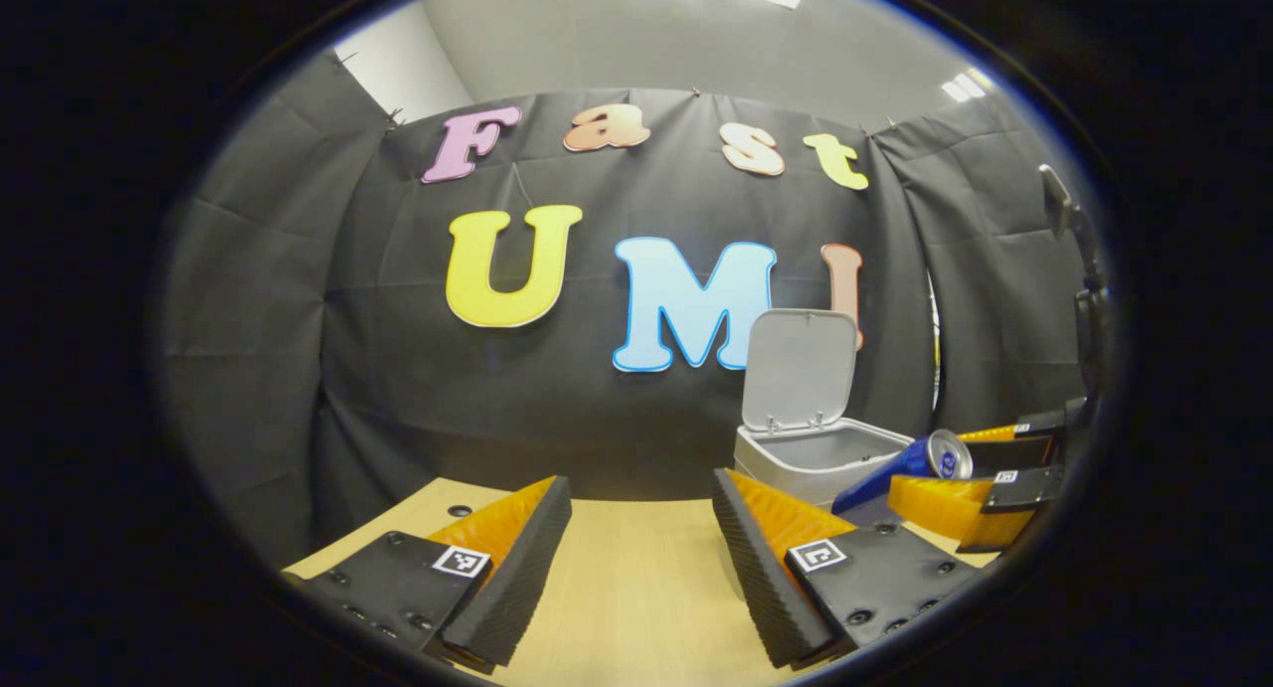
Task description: Press the lid of the desktop garbage bin to open it, pick up the crumpled paper on the desktop and throw it into the bin, then pick up the pop can on the desktop and drop it into the bin, and finally close the garbage bin lid.
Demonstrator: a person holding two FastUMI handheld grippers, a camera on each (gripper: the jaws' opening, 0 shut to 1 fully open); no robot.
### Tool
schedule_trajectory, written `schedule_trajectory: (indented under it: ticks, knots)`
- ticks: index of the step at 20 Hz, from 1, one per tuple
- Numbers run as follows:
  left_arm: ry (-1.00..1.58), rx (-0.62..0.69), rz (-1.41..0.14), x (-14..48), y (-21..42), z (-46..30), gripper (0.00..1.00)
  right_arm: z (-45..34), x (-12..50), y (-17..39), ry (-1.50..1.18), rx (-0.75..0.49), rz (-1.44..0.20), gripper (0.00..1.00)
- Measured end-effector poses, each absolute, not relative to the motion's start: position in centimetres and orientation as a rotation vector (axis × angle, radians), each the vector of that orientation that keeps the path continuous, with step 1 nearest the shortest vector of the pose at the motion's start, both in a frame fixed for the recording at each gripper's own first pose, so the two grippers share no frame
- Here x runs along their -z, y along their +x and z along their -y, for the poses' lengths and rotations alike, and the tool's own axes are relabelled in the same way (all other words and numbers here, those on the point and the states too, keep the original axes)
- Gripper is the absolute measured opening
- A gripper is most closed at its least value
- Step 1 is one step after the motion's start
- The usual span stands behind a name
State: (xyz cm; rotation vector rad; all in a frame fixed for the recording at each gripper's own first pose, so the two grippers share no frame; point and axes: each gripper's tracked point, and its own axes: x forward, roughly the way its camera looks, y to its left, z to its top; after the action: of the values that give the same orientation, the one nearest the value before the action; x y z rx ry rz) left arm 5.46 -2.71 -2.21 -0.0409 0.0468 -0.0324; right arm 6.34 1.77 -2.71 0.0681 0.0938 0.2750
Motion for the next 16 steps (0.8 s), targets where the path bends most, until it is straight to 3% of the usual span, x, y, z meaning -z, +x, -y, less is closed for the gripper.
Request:
schedule_trajectory:
  ticks: [10,16]
  knots:
    - [-0.034,0.025,-0.038,1.9,5.1,2.1,0.94,0.3,-2.8,10.0,-0.052,-0.164,0.105,0.83]
    - [-0.041,0.014,-0.043,2.3,4.7,1.7,0.94,0.0,-1.7,13.4,-0.059,-0.136,0.066,0.83]
